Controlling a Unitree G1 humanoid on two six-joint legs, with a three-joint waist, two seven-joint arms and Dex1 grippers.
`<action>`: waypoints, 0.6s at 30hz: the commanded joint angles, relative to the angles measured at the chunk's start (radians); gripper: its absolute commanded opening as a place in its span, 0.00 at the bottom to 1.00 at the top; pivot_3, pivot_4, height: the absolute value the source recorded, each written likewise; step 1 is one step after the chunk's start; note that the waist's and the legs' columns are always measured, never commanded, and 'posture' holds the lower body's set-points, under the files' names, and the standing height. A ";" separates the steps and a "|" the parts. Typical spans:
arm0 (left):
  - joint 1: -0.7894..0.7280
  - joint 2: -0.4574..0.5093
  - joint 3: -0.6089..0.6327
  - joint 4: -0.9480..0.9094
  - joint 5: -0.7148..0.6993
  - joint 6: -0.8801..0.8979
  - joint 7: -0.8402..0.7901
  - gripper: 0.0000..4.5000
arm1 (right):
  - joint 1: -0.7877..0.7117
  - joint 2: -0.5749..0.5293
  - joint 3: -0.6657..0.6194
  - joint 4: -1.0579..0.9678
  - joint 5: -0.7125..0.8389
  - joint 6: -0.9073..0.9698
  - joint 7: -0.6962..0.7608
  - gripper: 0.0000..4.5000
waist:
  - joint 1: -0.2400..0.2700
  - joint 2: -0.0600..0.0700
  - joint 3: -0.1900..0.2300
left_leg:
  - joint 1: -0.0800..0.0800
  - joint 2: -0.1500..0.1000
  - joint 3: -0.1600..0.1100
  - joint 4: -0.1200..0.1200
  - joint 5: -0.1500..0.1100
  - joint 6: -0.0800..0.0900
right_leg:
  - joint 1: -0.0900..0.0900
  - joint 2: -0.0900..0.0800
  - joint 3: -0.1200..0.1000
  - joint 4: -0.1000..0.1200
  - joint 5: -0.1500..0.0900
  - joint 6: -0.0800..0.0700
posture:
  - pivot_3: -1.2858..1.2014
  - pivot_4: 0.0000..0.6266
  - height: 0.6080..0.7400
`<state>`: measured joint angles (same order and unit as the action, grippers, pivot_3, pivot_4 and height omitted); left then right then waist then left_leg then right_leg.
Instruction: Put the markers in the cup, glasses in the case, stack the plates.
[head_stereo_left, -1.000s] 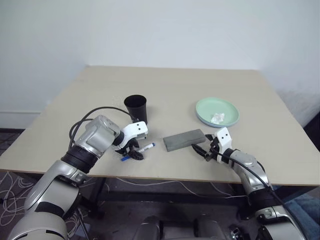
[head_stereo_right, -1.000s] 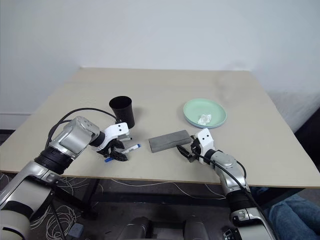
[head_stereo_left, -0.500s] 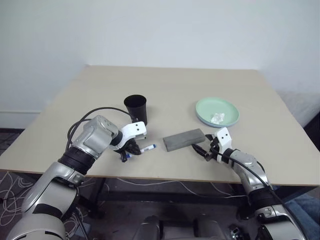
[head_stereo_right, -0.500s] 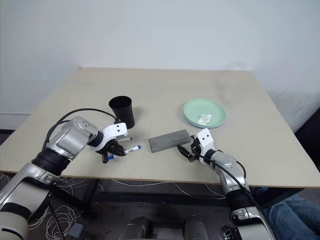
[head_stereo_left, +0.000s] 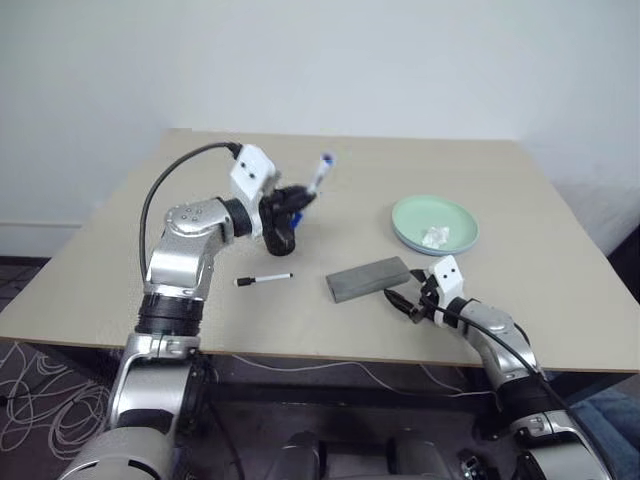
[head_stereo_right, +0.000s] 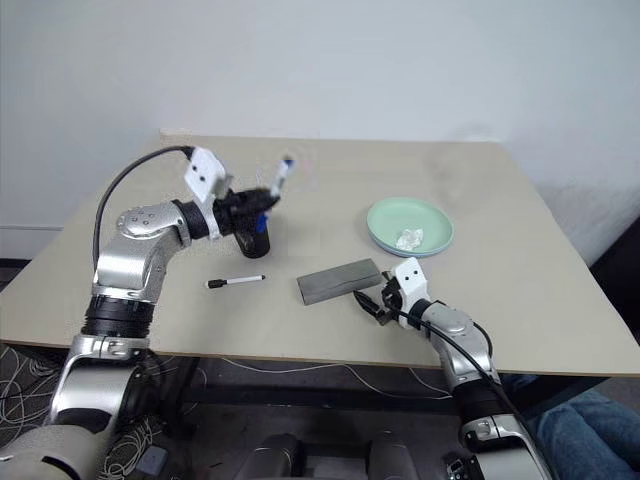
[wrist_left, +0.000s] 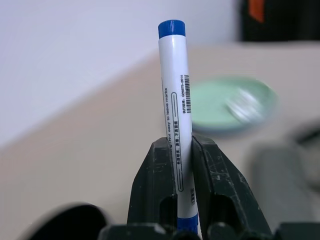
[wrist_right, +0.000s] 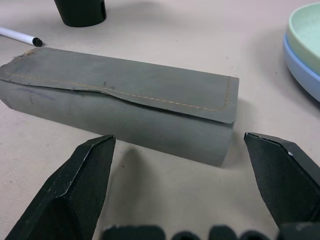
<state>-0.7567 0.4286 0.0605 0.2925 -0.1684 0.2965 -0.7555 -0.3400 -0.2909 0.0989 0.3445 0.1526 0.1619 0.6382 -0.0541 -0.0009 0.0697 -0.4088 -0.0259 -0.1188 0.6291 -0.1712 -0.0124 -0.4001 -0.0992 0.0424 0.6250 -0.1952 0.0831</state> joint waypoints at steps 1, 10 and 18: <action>-0.038 -0.021 0.066 0.047 0.037 -0.174 0.174 0.02 | -0.035 -0.005 -0.008 -0.014 -0.002 -0.021 0.015 1.00 | 0.000 0.000 0.000 | 0.001 0.000 0.000 0.000 0.000 0.000 | 0.001 0.000 0.000 0.000 0.000 0.000 | 0.52 0.00 1.00; -0.069 -0.048 0.061 0.268 0.099 -0.419 0.356 0.02 | -0.054 -0.007 -0.009 -0.002 -0.008 -0.020 0.027 1.00 | 0.001 0.000 0.000 | 0.011 -0.001 0.001 -0.001 -0.002 -0.004 | 0.011 -0.001 0.000 -0.002 -0.001 -0.002 | 0.52 0.00 1.00; -0.140 -0.070 0.048 0.531 0.109 -0.614 0.357 0.02 | -0.038 -0.004 -0.007 -0.015 -0.009 -0.018 0.022 1.00 | 0.003 -0.001 0.000 | 0.010 -0.001 0.001 -0.001 -0.002 -0.004 | 0.011 -0.001 0.000 -0.002 -0.001 -0.002 | 0.52 0.00 1.00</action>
<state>-0.8389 0.3586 0.1024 0.8062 -0.0571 -0.2665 -0.4112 -0.3648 -0.2915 0.1038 0.3610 0.1429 0.1605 0.6577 -0.0510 -0.0017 0.0694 -0.3987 -0.0268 -0.1181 0.6283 -0.1735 -0.0163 -0.3891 -0.1001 0.0421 0.6229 -0.1964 0.0811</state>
